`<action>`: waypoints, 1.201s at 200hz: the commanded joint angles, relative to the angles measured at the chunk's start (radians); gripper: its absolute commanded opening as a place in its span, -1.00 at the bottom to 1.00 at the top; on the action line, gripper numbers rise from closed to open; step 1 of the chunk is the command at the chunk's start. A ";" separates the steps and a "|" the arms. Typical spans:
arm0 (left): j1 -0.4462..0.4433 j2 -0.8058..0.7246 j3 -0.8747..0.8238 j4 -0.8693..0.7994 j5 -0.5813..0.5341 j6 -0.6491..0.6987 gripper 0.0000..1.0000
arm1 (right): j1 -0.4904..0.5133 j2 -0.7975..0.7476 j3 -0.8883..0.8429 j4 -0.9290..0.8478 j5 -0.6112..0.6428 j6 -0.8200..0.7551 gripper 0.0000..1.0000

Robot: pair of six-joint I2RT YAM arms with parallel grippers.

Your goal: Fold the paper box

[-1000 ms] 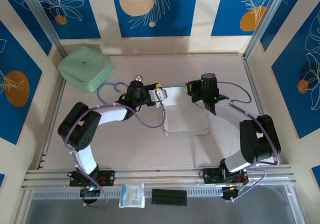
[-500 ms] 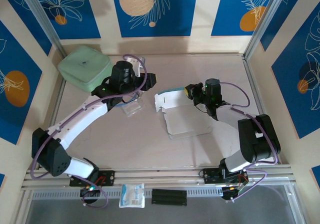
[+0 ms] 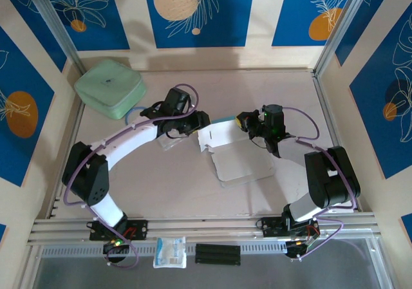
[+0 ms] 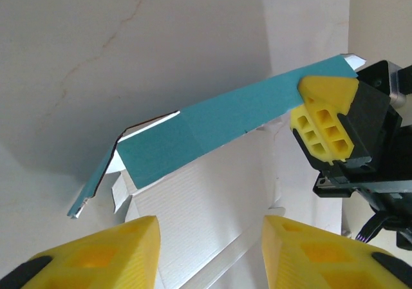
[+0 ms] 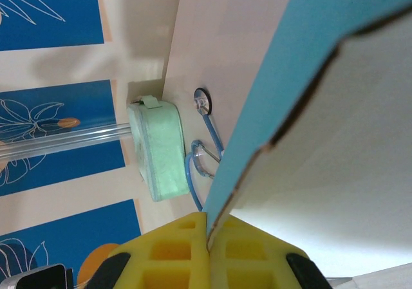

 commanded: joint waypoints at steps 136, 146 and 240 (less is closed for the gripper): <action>-0.010 0.116 0.023 0.218 0.041 -0.081 -0.02 | 0.021 -0.020 -0.014 0.019 -0.029 -0.052 -1.00; -0.010 0.128 0.028 0.230 0.049 -0.091 -0.01 | 0.023 -0.019 -0.013 0.020 -0.029 -0.052 -1.00; -0.009 0.156 0.035 0.275 0.034 -0.090 -0.50 | 0.037 -0.026 -0.016 0.017 -0.019 -0.041 -1.00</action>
